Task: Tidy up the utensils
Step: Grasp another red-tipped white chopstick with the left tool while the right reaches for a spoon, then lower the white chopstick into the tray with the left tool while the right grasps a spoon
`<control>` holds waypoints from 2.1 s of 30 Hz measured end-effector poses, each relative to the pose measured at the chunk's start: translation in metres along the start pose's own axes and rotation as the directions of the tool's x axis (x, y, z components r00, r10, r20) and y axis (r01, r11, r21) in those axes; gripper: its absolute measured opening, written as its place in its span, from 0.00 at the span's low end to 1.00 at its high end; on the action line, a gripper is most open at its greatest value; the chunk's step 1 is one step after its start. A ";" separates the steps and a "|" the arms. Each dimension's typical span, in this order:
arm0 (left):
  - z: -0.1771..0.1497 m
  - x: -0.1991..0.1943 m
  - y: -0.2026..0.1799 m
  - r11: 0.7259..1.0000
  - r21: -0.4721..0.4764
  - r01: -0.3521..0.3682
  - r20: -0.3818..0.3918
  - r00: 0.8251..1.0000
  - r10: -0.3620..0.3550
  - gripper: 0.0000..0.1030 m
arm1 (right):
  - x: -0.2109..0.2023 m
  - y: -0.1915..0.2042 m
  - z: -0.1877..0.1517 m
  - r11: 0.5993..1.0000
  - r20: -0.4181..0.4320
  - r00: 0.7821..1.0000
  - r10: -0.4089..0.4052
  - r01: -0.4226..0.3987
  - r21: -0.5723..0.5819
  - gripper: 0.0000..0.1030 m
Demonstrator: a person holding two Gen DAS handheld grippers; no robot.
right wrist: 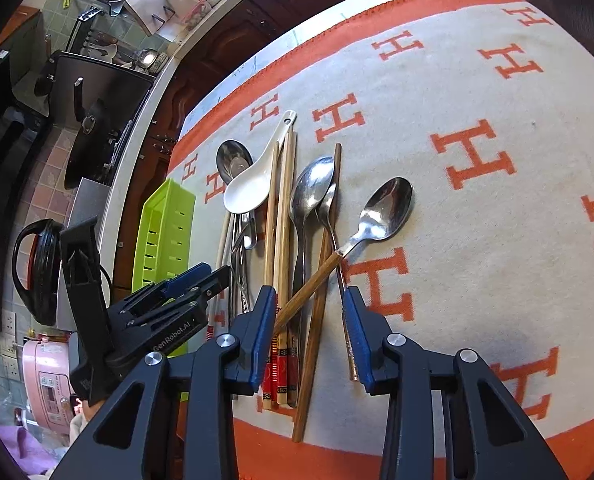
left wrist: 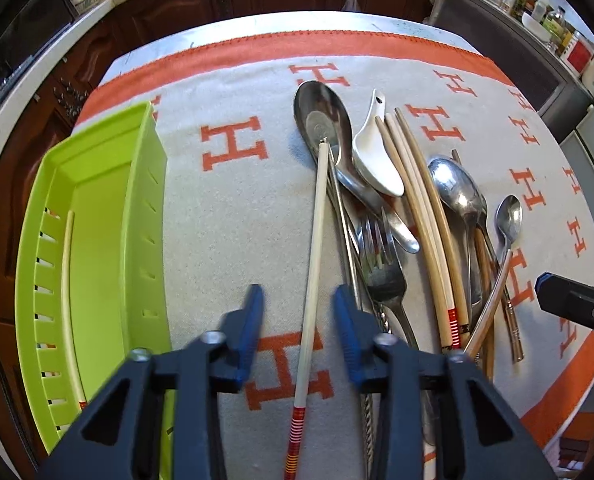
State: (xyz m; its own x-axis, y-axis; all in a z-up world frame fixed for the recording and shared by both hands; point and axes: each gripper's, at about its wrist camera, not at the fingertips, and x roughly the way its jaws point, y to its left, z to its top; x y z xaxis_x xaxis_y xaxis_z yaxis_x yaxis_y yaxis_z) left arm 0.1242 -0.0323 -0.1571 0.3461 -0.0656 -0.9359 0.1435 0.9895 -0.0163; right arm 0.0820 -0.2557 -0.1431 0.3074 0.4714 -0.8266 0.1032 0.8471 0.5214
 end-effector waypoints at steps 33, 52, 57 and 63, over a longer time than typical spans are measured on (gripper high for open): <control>-0.020 -0.102 0.113 0.971 -0.227 -0.071 0.104 0.990 0.097 0.03 | 0.063 0.013 0.010 0.985 0.019 0.996 -0.091 0.088 0.145 0.11; -0.039 -0.077 0.142 0.946 -0.296 -0.132 0.066 0.985 0.158 0.59 | 0.035 0.046 -0.009 0.995 0.084 0.996 -0.022 0.014 0.094 0.07; -0.049 -0.111 0.147 0.943 -0.315 -0.110 0.133 0.978 0.159 0.66 | 0.020 0.083 -0.011 1.000 0.102 0.995 0.003 -0.004 0.012 0.07; -0.062 -0.147 0.157 0.925 -0.354 -0.139 0.193 0.957 0.218 0.69 | 0.009 0.128 -0.019 0.994 0.063 0.998 0.023 -0.017 -0.108 0.07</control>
State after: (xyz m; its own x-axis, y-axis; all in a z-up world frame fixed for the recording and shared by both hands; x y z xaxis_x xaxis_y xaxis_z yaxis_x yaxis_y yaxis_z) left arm 0.0384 0.1404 -0.0443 0.5413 0.1281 -0.8310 -0.2441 0.9697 -0.0096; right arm 0.0800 -0.1386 -0.0876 0.3683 0.4748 -0.7993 -0.0042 0.8606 0.5092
